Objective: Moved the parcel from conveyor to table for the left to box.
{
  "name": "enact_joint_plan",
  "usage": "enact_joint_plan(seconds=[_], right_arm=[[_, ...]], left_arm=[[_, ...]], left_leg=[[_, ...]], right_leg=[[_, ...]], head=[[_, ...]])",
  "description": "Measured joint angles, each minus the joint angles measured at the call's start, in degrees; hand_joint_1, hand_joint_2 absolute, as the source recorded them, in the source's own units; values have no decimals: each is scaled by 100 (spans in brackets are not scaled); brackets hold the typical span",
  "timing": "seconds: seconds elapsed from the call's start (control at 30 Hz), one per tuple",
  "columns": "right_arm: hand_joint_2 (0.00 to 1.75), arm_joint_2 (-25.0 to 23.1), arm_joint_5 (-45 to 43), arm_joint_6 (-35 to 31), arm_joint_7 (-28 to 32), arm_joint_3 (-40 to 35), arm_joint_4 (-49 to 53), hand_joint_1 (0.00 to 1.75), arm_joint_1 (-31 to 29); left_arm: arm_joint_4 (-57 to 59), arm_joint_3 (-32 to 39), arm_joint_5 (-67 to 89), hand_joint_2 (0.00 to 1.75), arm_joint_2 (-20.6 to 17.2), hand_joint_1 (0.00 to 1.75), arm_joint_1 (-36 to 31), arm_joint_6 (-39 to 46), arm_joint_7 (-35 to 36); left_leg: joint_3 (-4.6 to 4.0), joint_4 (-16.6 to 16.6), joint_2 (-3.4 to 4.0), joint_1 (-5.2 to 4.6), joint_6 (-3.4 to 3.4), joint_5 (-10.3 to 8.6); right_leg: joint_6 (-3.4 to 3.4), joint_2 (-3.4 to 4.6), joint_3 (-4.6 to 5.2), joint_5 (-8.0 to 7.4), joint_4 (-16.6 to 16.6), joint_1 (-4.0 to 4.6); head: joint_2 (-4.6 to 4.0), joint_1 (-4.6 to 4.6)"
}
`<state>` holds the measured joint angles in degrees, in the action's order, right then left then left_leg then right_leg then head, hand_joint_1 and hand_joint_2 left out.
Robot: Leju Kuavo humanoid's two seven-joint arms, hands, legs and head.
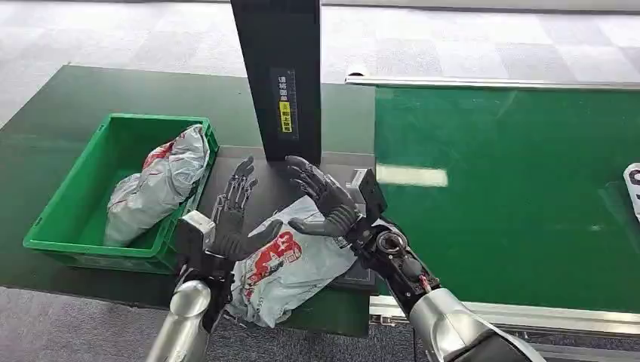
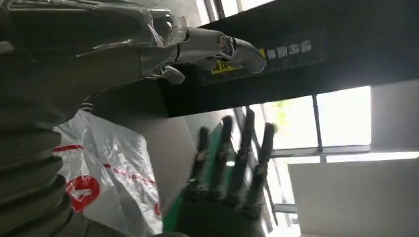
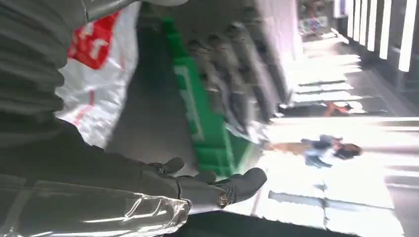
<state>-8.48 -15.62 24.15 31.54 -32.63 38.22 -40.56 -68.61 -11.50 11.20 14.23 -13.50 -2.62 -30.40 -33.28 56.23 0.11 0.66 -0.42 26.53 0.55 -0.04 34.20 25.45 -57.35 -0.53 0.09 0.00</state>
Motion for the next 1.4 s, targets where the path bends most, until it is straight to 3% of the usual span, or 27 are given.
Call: enact_joint_plan(seconds=[0.37,0.5,0.7,0.9,1.07,1.17,1.4], right_arm=[[175,96,179,-105,-66,646,1179,0,334],[175,109,187,-126,196,817,1404,0,444],[175,105,481,-689,372,1344,2187,0,746],[175,109,1103,-1954,96,1816,2637,0,1056],[175,133,1086,-1975,-178,2152,2735,0,1246],[175,133,1079,-2002,-531,2231,2668,0,1271],[175,133,1066,-2041,-595,2288,2407,0,1291]], left_arm=[[173,-118,211,175,-15,0,-23,-37,35],[314,-297,700,175,-65,0,-121,-290,157],[934,-468,1112,175,-87,0,-435,-149,157],[1307,-494,1622,175,-98,0,-626,-37,352],[1904,-748,2714,175,-116,0,-843,357,942],[2327,-850,2928,175,-87,0,-1022,444,1012],[2824,-955,3035,175,-35,0,-1289,444,1014]], left_leg=[[1,-1,9,1,0,0],[2,0,3,0,0,0],[1,0,2,-2,0,1],[2,0,0,-1,0,0],[2,0,6,-2,0,1],[2,0,0,-2,0,0],[13,-1,-2,-2,1,0]], right_leg=[[0,2,1,0,0,1],[0,-1,-1,0,0,0],[0,0,-1,0,0,-1],[0,0,-1,0,0,-1],[0,1,-1,0,0,-1],[0,0,-4,0,1,-1],[0,-2,-18,0,0,-1]], head=[[0,4],[0,4],[0,4],[0,4],[0,2],[0,4],[0,2]])
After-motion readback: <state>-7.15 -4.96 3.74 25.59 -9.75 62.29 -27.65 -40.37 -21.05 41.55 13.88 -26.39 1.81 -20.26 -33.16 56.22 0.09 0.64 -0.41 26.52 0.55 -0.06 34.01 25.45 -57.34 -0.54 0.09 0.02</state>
